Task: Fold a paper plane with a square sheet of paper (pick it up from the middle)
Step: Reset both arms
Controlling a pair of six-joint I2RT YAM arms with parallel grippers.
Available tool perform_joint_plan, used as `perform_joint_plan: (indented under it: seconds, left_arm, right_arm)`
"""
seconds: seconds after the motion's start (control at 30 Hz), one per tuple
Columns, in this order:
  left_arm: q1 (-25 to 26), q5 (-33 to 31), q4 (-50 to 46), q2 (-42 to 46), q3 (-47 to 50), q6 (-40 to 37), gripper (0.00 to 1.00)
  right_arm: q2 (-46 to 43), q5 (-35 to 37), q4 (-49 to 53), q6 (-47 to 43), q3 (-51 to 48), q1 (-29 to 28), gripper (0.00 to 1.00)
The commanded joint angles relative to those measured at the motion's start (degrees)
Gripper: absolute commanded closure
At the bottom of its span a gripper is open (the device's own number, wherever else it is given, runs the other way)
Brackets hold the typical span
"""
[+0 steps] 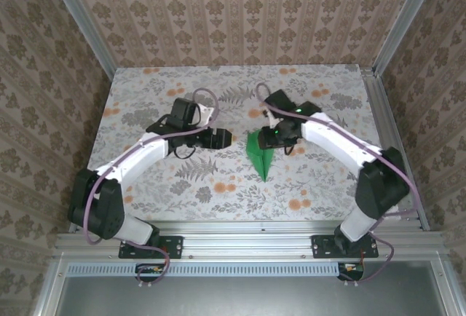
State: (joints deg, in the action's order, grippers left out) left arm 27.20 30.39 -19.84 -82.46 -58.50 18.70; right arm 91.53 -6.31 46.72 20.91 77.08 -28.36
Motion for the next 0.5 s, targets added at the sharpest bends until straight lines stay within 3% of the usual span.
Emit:
perform_joint_plan:
  seconds: [0.0,0.1,0.2,0.3,0.37,0.47]
  left_arm:
    - [-3.5,-5.7,-3.1,1.8,-1.4,-4.3,0.16]
    - [-5.8,-11.6,-3.3,1.5,-2.3,-7.0,0.01]
    - [-7.5,-20.0,-1.6,2.2,-1.2,-10.0,0.00]
    - [-10.7,-24.4,2.8,3.7,2.0,-11.1,0.00]
    - [-12.2,-31.5,7.5,5.2,5.6,-13.6,0.00]
    - [-16.6,-35.3,14.4,6.4,10.8,-14.6,0.00]
  right_arm:
    - [-7.1,-3.7,-1.5,-4.2,-4.3,4.3,0.49]
    - [-15.2,-4.2,-10.9,-6.4,-11.1,8.2,0.35]
    - [-20.7,-2.9,-21.0,-8.2,-18.3,12.0,0.25]
    - [-23.8,4.4,-29.8,-10.5,-25.5,14.6,0.18]
    - [-25.5,8.9,-36.2,-12.0,-30.6,15.7,0.15]
    - [-27.1,15.0,-44.0,-14.1,-36.8,17.5,0.01]
